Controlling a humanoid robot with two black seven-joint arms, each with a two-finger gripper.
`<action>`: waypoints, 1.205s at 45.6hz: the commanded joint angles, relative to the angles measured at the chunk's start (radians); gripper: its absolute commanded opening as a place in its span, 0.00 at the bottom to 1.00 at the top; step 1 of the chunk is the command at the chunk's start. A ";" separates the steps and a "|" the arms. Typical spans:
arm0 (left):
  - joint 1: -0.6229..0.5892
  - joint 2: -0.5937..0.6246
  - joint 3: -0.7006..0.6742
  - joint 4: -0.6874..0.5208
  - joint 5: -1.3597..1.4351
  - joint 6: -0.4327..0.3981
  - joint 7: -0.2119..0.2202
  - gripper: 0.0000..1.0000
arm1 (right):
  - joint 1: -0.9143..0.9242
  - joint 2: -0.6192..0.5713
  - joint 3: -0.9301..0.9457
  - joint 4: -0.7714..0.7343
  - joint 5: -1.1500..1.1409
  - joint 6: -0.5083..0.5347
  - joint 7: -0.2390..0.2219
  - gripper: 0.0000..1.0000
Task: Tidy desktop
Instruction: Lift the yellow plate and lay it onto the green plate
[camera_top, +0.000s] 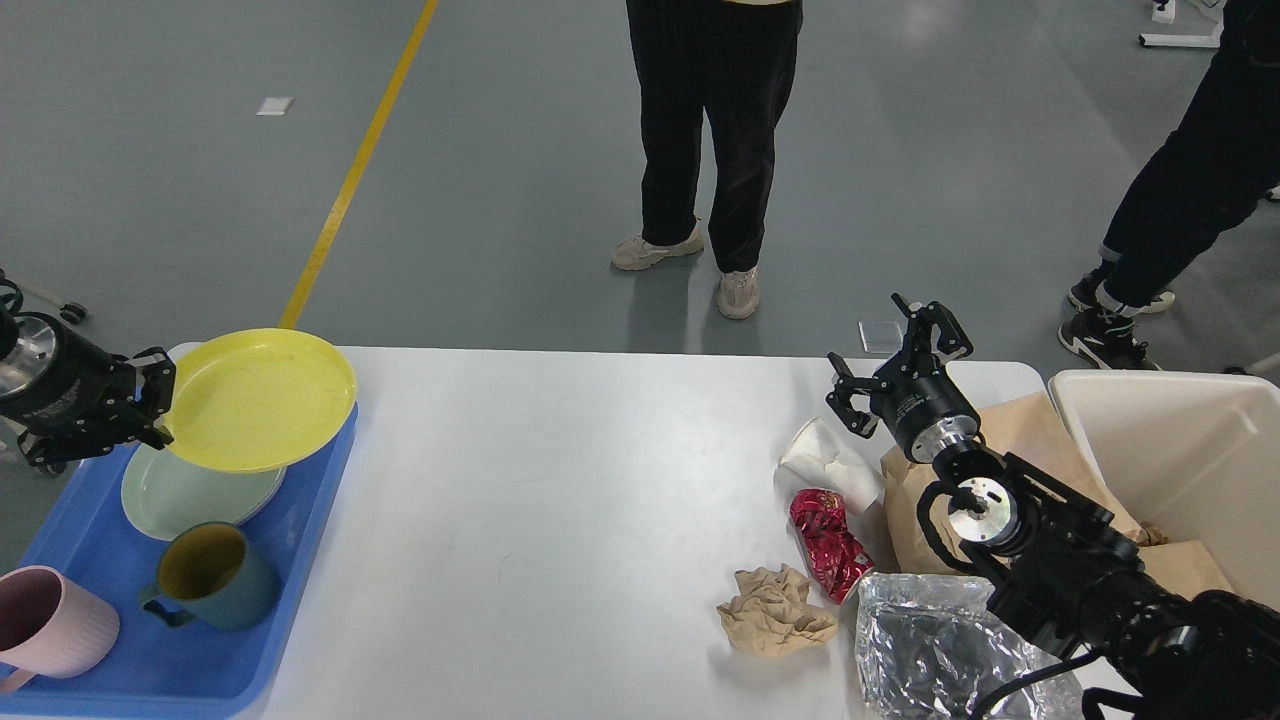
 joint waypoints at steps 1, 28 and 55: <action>0.047 0.039 -0.006 0.059 0.003 0.023 0.000 0.00 | 0.000 0.000 0.000 0.000 0.000 0.000 0.000 1.00; 0.294 0.019 -0.097 0.199 0.032 0.227 0.002 0.00 | 0.000 0.000 0.000 0.000 -0.001 0.000 0.000 1.00; 0.358 0.005 -0.098 0.214 0.035 0.273 0.000 0.00 | 0.000 0.000 0.000 0.000 -0.001 0.000 0.000 1.00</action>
